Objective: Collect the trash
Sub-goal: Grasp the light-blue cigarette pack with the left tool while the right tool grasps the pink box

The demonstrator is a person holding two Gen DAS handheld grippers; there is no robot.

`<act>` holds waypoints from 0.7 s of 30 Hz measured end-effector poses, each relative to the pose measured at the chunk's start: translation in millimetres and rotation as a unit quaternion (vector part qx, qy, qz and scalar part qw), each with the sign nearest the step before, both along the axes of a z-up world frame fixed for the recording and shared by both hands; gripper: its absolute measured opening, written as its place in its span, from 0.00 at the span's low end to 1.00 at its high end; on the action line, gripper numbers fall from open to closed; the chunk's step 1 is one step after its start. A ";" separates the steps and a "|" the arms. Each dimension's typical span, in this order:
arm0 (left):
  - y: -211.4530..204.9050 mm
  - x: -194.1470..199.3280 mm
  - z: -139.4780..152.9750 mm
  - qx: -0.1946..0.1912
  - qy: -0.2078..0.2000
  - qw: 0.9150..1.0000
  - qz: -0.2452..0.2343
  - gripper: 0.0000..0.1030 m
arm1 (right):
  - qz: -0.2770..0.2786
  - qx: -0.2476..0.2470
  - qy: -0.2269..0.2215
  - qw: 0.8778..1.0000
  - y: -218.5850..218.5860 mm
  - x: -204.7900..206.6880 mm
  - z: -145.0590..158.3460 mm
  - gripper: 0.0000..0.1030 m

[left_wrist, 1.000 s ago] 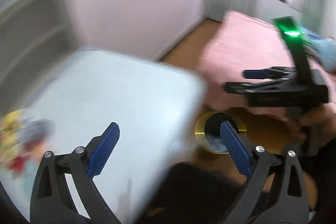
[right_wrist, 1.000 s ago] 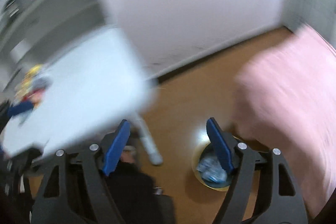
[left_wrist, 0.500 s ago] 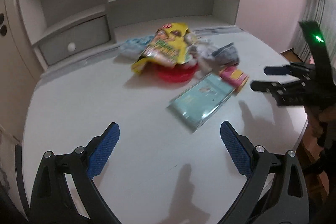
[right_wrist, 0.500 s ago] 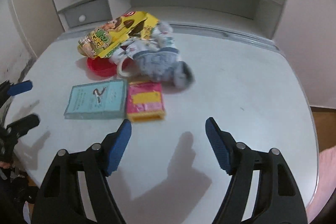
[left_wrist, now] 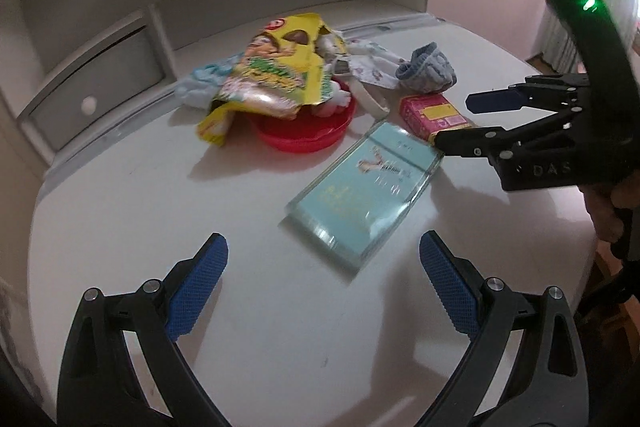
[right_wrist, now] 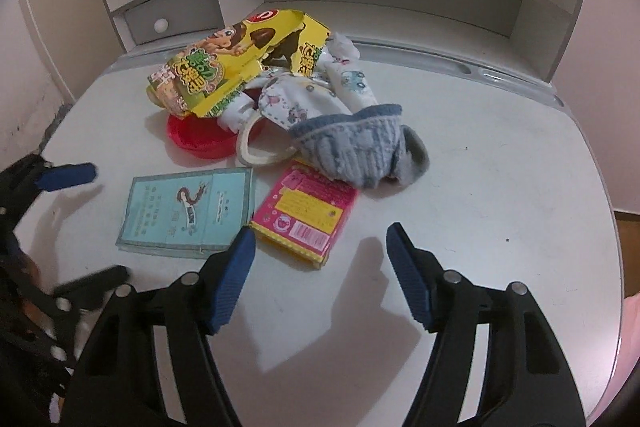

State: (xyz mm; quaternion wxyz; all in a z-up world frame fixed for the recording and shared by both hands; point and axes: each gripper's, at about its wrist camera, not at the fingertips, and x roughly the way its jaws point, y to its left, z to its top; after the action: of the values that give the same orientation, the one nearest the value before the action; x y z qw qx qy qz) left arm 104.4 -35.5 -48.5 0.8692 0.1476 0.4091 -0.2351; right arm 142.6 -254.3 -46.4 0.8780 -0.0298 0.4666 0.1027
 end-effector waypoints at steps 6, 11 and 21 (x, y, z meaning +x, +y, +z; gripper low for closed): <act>-12.7 14.6 -5.5 0.008 0.003 1.000 -0.017 0.91 | -0.004 0.011 0.001 1.000 1.7 11.8 0.7 0.65; -15.1 25.1 -7.8 0.013 0.006 1.000 -0.022 0.91 | -0.008 0.015 0.001 1.000 3.3 16.8 -2.1 0.64; -20.4 42.7 -12.2 0.010 0.021 0.999 -0.030 0.91 | -0.007 0.012 0.002 1.000 1.1 14.9 -5.9 0.56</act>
State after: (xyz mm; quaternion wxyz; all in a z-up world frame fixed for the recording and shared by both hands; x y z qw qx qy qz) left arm 147.2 -56.0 -60.7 0.8515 0.1633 0.4251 -0.2600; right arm 157.5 -253.2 -52.3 0.8781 -0.0161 0.4671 0.1023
